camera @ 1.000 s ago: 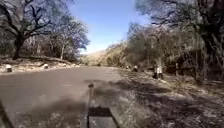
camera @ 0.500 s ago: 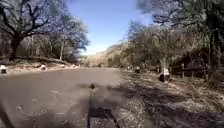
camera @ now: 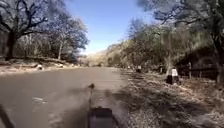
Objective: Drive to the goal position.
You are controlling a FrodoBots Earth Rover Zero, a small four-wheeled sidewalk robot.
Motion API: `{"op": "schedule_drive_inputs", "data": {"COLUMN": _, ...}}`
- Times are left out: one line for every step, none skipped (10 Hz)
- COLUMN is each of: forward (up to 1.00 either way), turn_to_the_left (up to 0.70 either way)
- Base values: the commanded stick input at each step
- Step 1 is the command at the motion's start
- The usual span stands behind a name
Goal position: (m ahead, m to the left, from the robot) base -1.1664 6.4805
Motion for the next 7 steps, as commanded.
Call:
{"op": "schedule_drive_inputs", "data": {"forward": 1.0, "turn_to_the_left": 0.0}}
{"op": "schedule_drive_inputs", "data": {"forward": 1.0, "turn_to_the_left": 0.0}}
{"op": "schedule_drive_inputs", "data": {"forward": 1.0, "turn_to_the_left": 0.0}}
{"op": "schedule_drive_inputs", "data": {"forward": 1.0, "turn_to_the_left": 0.0}}
{"op": "schedule_drive_inputs", "data": {"forward": 1.0, "turn_to_the_left": 0.0}}
{"op": "schedule_drive_inputs", "data": {"forward": 1.0, "turn_to_the_left": 0.0}}
{"op": "schedule_drive_inputs", "data": {"forward": 1.0, "turn_to_the_left": 0.0}}
